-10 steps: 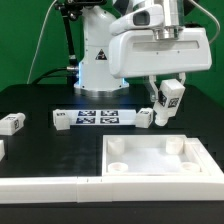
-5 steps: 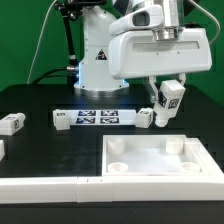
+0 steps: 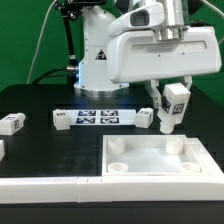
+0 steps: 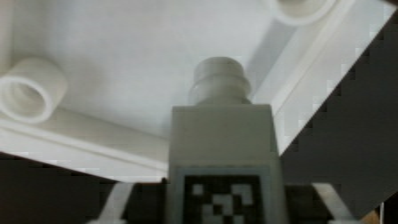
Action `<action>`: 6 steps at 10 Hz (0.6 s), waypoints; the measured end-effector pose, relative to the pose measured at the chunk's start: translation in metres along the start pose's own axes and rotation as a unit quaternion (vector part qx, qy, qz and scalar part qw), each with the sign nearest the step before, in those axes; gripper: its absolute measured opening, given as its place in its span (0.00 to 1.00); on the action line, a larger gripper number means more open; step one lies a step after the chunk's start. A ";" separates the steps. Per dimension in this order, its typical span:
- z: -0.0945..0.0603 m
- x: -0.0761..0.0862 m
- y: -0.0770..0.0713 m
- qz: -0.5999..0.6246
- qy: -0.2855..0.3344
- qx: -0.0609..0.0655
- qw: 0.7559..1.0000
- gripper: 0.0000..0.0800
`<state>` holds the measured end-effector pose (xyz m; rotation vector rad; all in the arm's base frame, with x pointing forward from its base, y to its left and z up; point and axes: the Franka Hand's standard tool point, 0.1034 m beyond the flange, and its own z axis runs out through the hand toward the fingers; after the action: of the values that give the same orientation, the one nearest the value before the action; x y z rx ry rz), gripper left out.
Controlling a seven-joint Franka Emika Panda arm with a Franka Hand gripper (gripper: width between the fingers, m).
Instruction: Assemble one leg
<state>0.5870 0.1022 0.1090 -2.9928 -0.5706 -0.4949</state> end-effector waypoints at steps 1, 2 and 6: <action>0.005 0.011 0.002 0.001 0.006 0.000 1.000 0.36; 0.008 0.020 0.005 0.002 0.011 0.000 1.000 0.36; 0.016 0.027 0.010 -0.015 0.042 -0.007 0.999 0.36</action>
Offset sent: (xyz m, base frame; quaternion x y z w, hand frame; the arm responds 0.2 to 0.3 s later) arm 0.0242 0.0138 -0.0047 0.0332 0.0374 0.0058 0.9987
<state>0.6194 0.1046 0.1025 -2.9625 -0.6090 -0.6267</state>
